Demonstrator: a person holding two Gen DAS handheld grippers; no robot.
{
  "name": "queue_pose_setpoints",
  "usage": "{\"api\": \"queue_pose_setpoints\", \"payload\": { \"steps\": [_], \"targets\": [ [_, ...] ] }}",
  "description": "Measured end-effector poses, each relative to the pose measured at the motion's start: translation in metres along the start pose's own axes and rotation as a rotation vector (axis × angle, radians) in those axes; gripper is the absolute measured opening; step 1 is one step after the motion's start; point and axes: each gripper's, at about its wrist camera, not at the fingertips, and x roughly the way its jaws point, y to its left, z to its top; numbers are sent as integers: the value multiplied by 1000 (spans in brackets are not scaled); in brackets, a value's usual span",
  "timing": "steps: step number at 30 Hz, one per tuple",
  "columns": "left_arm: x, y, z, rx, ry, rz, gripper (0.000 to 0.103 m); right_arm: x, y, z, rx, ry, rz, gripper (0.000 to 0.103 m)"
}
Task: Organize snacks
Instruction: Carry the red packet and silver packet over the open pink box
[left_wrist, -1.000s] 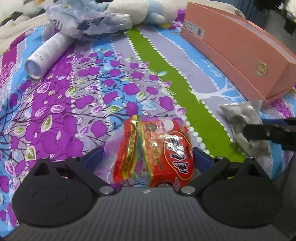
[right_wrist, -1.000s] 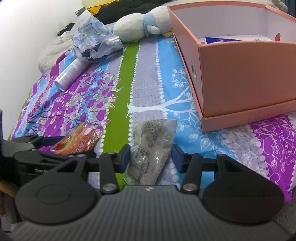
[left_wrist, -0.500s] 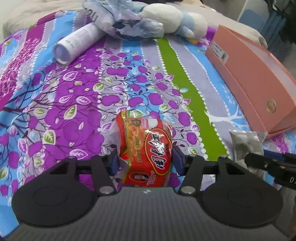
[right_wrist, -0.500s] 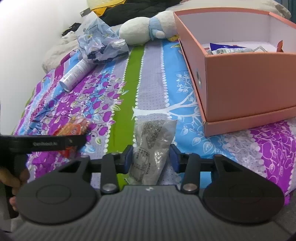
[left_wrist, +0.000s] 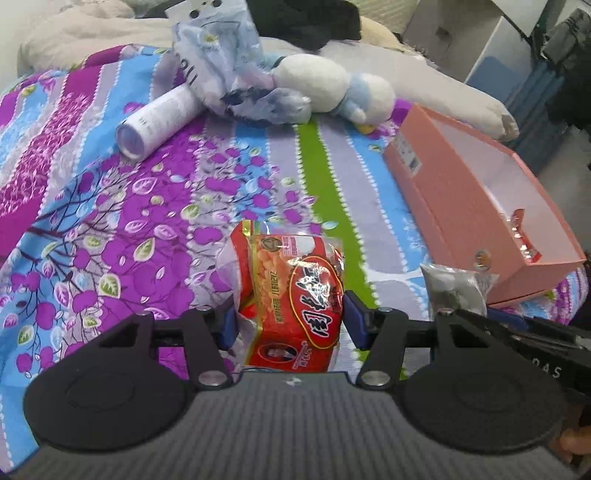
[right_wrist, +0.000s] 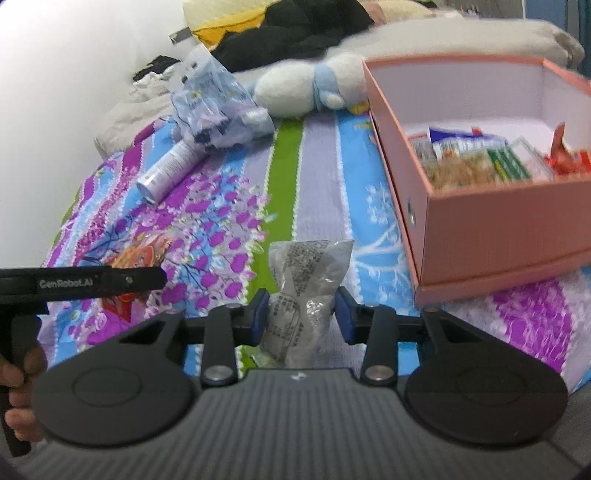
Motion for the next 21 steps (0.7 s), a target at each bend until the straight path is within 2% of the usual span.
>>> {"api": "queue_pose_setpoints", "payload": {
  "steps": [6, 14, 21],
  "targets": [
    [-23, -15, 16, -38, -40, -46, 61, -23, 0, 20, 11, -46, -5, 41],
    [-50, -50, 51, -5, -94, -88, 62, -59, -3, 55, 11, -130, -18, 41],
    [-79, -90, 92, 23, -181, -135, 62, -92, -12, 91, -2, -212, -33, 41]
  ]
}}
